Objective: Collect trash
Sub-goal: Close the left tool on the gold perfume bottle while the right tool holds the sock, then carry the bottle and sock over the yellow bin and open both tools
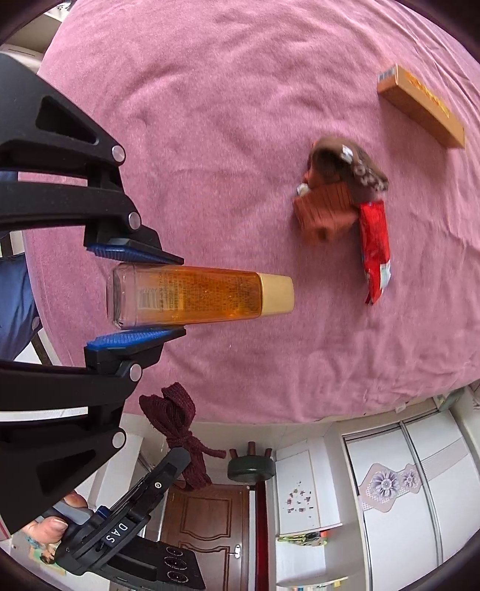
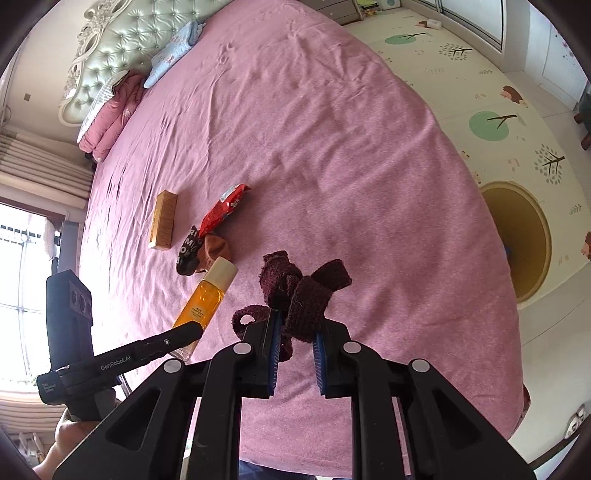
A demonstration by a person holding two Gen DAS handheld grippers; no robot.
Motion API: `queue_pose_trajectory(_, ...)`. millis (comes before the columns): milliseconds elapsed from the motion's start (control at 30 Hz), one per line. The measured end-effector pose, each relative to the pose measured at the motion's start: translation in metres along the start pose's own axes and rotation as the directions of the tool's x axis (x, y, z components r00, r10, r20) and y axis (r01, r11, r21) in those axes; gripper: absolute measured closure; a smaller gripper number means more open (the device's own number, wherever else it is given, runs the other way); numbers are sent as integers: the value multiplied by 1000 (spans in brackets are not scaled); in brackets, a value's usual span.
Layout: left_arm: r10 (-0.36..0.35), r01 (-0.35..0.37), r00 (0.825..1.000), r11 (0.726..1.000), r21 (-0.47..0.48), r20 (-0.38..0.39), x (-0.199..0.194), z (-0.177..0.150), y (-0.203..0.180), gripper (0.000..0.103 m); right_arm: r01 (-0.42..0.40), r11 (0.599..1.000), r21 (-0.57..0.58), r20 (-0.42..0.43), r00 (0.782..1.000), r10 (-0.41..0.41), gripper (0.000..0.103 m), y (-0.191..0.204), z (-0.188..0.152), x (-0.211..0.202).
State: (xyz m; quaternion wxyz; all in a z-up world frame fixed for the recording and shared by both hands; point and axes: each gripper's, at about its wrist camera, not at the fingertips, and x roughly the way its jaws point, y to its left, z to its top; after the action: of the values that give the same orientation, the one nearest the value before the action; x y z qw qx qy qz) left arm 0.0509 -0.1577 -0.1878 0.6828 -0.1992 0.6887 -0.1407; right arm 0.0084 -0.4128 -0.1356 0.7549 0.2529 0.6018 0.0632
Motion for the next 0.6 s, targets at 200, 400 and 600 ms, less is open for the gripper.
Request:
queue_pose_trajectory(200,-18,21,999,995,93,-38,26,1,-61,71,23,998,51,37,999,-25,88,-45,0,-25)
queue_pose_trajectory(400,-19,33,996,984,176,-82,60,-2,-121,71,46,994,104,64,997,-53,88,-92,0,-45)
queue_pose_trajectory(600,0,31,991,970,242,-131,95,-4,-167,71,61,987,147,84,994,-74,88,-135,-1,-59)
